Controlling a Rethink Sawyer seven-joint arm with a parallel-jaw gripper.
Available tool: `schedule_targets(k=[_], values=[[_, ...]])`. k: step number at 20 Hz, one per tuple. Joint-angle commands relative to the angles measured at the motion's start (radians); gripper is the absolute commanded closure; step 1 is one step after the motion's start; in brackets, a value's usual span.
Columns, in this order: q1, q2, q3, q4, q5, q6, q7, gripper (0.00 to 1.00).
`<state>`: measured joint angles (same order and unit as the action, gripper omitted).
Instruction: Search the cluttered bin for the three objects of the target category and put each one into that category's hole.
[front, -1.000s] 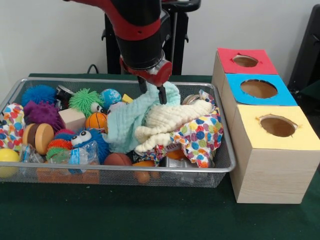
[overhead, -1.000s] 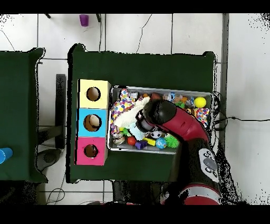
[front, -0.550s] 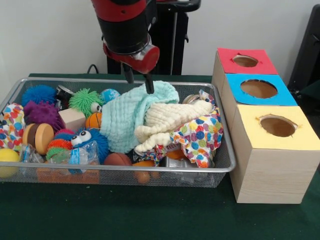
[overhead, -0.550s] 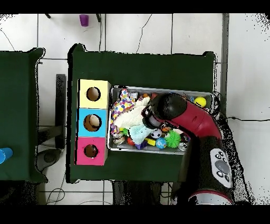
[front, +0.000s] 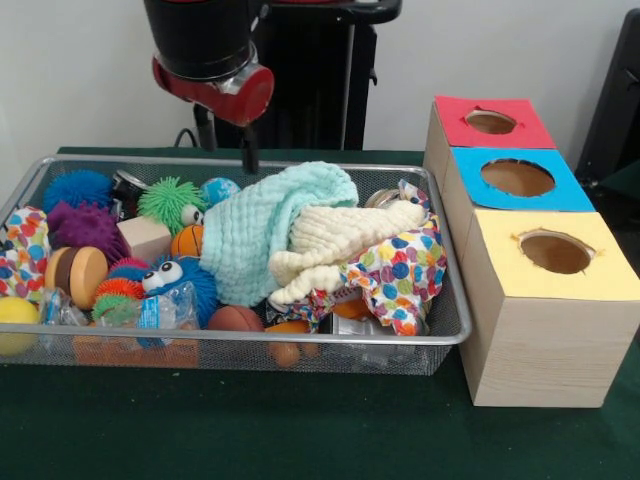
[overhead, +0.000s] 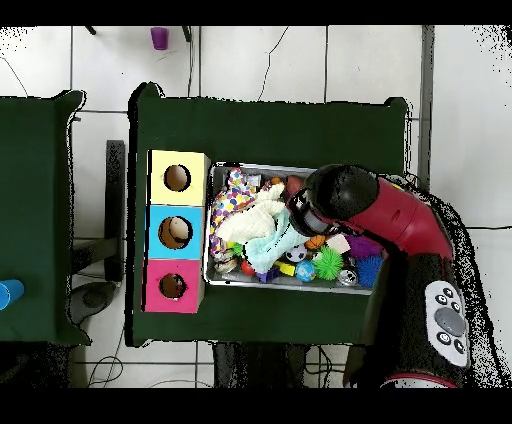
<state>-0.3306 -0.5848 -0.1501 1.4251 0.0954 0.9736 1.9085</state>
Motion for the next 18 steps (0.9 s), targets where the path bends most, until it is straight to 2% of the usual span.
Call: schedule_targets(k=[1,5,8,12,18], values=[[-0.055,0.092,0.036,-0.129,-0.121,0.017,-0.055,0.00],[-0.082,0.156,0.056,-0.163,-0.152,-0.064,-0.056,0.00],[-0.099,0.179,0.070,-0.160,-0.168,-0.118,-0.052,0.00],[-0.108,0.169,0.082,-0.125,-0.180,-0.162,-0.041,0.00],[-0.130,0.194,0.109,-0.101,-0.175,-0.213,-0.024,0.00]])
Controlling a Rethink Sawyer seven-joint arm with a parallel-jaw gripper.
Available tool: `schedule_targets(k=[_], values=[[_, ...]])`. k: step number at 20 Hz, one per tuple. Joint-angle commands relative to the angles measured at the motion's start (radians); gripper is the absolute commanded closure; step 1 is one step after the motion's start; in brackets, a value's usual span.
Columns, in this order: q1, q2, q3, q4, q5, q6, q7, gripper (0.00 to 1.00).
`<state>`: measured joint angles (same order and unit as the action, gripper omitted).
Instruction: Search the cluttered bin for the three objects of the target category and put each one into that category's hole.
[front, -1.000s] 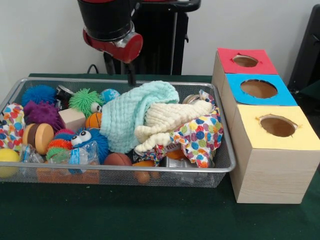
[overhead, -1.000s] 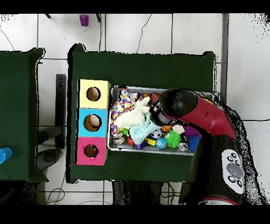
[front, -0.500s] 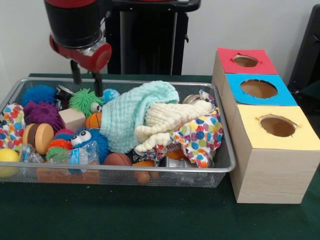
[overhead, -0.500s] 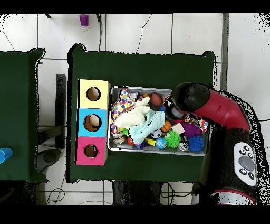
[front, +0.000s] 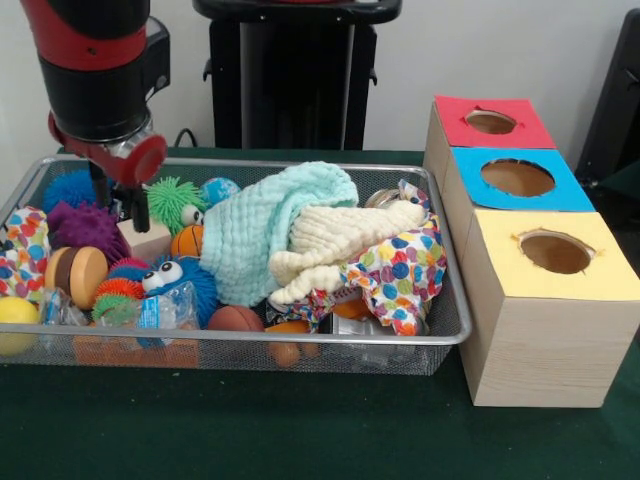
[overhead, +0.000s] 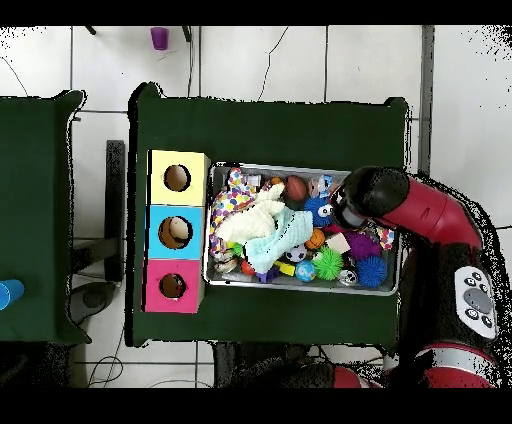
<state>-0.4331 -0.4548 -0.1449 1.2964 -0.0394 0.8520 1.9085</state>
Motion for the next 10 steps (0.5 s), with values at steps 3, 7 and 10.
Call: schedule_targets(k=[3,7,10], values=[[-0.024,0.050,0.108,0.070,-0.021,-0.104,0.004,0.00],[-0.018,0.021,0.116,0.137,0.003,-0.129,0.037,0.00],[-0.019,0.006,0.123,0.167,0.019,-0.131,0.049,0.00]])
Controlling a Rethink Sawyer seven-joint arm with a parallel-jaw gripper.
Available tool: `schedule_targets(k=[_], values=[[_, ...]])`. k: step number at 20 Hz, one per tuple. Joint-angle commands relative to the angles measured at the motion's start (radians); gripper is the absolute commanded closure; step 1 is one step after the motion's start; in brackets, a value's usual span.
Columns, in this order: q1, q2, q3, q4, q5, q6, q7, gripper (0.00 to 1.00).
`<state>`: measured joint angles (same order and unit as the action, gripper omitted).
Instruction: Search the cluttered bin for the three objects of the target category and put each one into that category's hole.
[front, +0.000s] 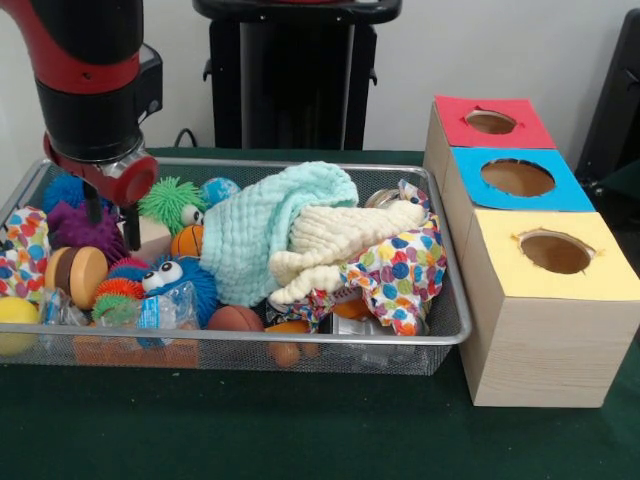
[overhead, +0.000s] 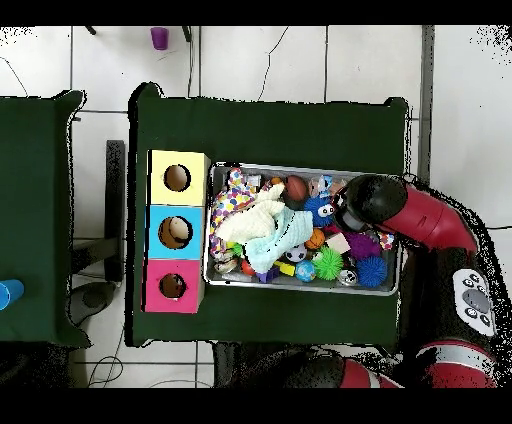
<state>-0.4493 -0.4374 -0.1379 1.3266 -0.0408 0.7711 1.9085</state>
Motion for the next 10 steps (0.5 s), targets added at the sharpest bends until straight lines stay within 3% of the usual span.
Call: schedule_targets(k=[1,10], values=[[-0.005,-0.015,0.117,0.139,0.026,-0.046,0.052,0.00],[-0.006,-0.009,0.131,0.173,0.033,-0.095,0.077,0.00]])
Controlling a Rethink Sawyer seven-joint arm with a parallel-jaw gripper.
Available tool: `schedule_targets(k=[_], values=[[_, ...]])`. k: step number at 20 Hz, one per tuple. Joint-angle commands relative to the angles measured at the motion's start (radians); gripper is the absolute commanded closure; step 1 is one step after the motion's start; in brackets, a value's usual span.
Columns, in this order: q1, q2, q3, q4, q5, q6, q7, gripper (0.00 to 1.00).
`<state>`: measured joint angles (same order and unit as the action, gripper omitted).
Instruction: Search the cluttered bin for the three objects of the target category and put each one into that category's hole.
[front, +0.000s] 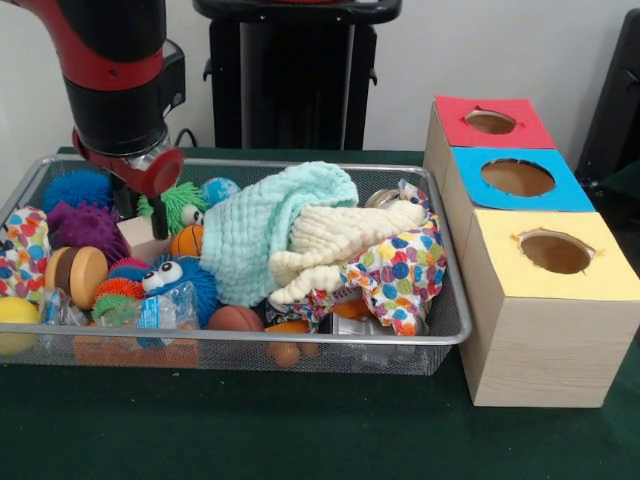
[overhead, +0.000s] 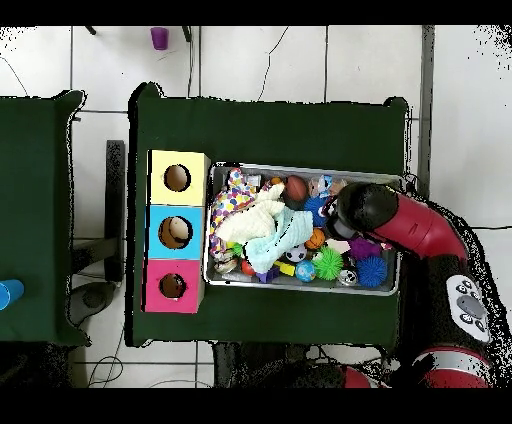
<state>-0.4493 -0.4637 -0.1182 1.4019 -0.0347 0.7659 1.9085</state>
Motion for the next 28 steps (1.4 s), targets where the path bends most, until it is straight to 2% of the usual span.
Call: schedule_targets(k=[1,8,13,18,25,28], values=[[-0.005,0.020,0.113,0.102,0.025,-0.101,0.079,0.00],[0.013,0.086,0.121,0.101,0.010,-0.206,0.109,0.00],[0.016,0.101,0.139,0.149,0.032,-0.273,0.135,0.00],[0.020,0.068,0.160,0.213,0.079,-0.263,0.160,0.00],[0.033,0.079,0.161,0.198,0.116,-0.250,0.166,0.00],[0.029,0.074,0.159,0.217,0.121,-0.268,0.163,0.00]])
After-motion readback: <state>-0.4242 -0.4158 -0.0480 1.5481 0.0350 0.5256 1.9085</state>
